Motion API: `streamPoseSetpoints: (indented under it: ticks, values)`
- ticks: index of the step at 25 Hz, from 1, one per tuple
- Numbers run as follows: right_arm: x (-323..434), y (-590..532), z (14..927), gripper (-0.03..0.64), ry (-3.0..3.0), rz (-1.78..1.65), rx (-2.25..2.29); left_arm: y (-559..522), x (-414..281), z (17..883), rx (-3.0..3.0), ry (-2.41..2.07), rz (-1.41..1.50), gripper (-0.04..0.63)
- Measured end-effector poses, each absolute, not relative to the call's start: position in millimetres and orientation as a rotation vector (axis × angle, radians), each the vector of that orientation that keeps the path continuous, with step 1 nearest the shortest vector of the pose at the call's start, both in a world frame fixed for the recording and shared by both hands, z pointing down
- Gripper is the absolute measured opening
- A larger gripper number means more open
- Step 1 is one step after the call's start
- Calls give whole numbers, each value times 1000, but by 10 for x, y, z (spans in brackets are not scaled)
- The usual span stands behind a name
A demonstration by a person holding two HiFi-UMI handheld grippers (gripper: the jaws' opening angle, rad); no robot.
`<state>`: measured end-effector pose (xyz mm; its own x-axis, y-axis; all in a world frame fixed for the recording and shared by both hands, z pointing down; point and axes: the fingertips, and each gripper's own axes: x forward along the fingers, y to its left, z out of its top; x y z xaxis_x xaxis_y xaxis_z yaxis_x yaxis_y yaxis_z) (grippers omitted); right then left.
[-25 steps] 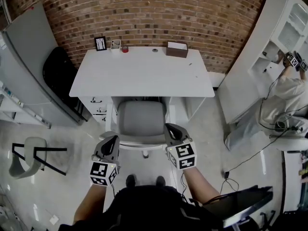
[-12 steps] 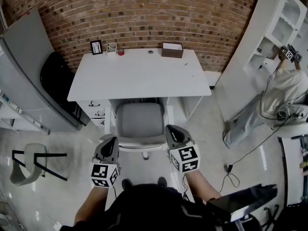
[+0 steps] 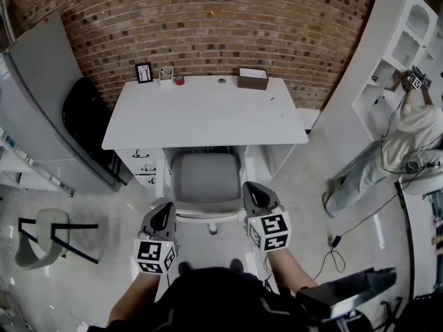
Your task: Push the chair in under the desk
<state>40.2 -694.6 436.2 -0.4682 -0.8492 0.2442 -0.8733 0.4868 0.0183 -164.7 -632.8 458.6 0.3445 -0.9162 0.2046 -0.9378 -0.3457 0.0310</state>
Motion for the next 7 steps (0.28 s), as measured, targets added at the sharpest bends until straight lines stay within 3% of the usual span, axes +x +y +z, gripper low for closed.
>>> streamPoseSetpoints:
  ticks: [7]
  values:
    - [371,-6950,4373,8,-2504,136,1480,-6363,-1649,4651,2463,-1707,229,8]
